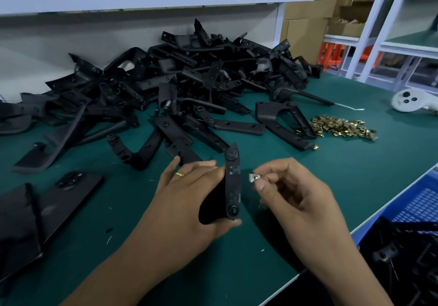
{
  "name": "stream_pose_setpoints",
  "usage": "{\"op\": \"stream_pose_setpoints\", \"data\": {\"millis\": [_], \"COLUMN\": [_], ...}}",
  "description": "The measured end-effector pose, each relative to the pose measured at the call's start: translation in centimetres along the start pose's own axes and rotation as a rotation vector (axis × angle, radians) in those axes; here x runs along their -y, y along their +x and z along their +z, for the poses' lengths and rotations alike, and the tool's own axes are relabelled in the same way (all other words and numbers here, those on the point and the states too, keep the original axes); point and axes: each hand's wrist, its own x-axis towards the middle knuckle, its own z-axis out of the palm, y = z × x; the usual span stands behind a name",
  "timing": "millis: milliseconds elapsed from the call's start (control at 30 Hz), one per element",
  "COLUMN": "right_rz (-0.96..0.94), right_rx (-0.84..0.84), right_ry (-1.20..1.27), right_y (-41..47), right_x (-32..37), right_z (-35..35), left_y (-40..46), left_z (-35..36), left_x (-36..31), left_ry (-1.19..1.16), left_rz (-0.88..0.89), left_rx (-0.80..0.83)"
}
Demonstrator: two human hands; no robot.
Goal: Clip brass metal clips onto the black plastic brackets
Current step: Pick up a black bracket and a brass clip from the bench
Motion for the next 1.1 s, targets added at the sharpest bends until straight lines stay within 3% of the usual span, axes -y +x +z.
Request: {"op": "stream_pose_setpoints", "data": {"millis": [567,1100], "right_rz": [0.119,0.151], "right_rx": [-0.058,-0.138], "right_ry": [0.089,0.099], "right_y": [0.17,0.05], "right_x": [0.77,0.95], "right_z": [0.05,0.80], "left_y": [0.12,0.11], "left_z": [0.32,0.68], "left_x": [-0.76,-0.95], "left_ry": [0.182,0.159], "left_rz": [0.116,0.124], "left_rx": [0.000,0.010]}}
